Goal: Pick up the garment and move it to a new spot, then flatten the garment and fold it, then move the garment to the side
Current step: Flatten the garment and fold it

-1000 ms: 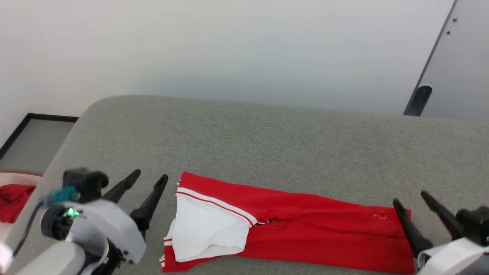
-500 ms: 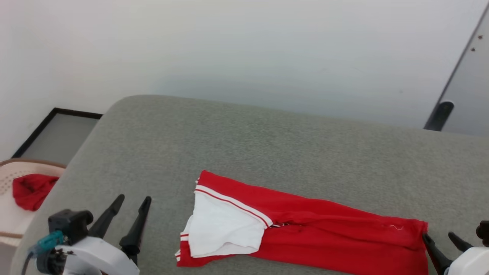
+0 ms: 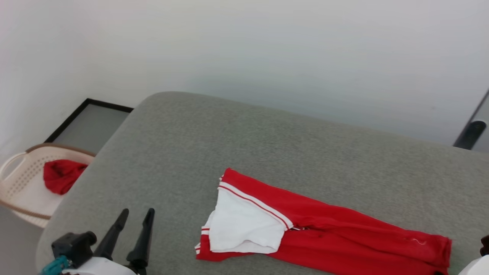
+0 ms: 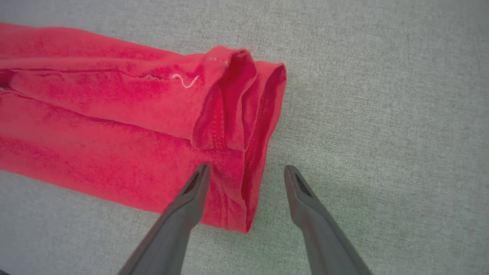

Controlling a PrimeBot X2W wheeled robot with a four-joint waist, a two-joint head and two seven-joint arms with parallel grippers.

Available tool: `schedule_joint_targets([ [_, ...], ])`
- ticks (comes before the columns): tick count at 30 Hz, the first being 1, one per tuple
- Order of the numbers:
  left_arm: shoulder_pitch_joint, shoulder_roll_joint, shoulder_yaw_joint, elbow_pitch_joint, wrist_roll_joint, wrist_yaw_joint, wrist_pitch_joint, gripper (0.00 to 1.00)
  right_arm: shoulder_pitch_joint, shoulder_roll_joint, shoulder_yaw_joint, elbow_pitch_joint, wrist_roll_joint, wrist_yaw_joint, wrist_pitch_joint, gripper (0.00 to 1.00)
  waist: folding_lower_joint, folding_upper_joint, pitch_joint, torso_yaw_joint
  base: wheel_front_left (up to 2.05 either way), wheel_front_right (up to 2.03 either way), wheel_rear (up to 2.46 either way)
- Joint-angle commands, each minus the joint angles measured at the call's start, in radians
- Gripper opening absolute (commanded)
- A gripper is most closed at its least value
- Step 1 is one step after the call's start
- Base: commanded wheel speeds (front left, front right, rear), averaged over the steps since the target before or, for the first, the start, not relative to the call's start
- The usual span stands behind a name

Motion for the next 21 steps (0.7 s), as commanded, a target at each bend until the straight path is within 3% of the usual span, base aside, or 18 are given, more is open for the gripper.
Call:
schedule_joint_targets([
  [1,0.014,-0.011,0.011,0.004,0.015,-0.015,-0.001,1.00,-0.015,0.003,-0.008,0.015,-0.014,0.000,0.007,1.00,0.0000,-0.0001,0.000,0.024,0.00,0.00,0.00],
  [11,0.014,-0.081,0.053,0.038,0.061,-0.077,-0.001,1.00,-0.083,0.033,-0.053,0.217,-0.027,0.000,0.017,1.00,0.0000,-0.0001,0.014,0.093,0.00,0.00,0.00],
  [12,0.012,-0.085,0.056,0.040,0.065,-0.077,-0.001,1.00,-0.089,0.037,-0.049,0.240,-0.021,0.000,0.025,0.89,0.0000,-0.0001,0.016,0.097,0.00,0.00,0.00],
  [13,0.010,-0.088,0.058,0.043,0.068,-0.082,-0.001,1.00,-0.093,0.041,-0.041,0.260,-0.013,0.000,0.038,0.32,0.0000,-0.0001,0.019,0.100,0.00,0.00,0.00],
  [14,0.008,-0.093,0.060,0.045,0.069,-0.085,-0.001,1.00,-0.100,0.042,-0.029,0.274,-0.003,0.000,0.045,0.00,0.0000,-0.0001,0.021,0.103,0.00,0.00,0.00],
  [21,0.012,-0.112,0.076,0.058,0.077,-0.101,-0.001,1.00,-0.129,0.004,-0.010,0.312,0.040,0.000,0.042,0.00,0.0000,-0.0001,0.024,0.106,0.00,0.00,0.00],
])
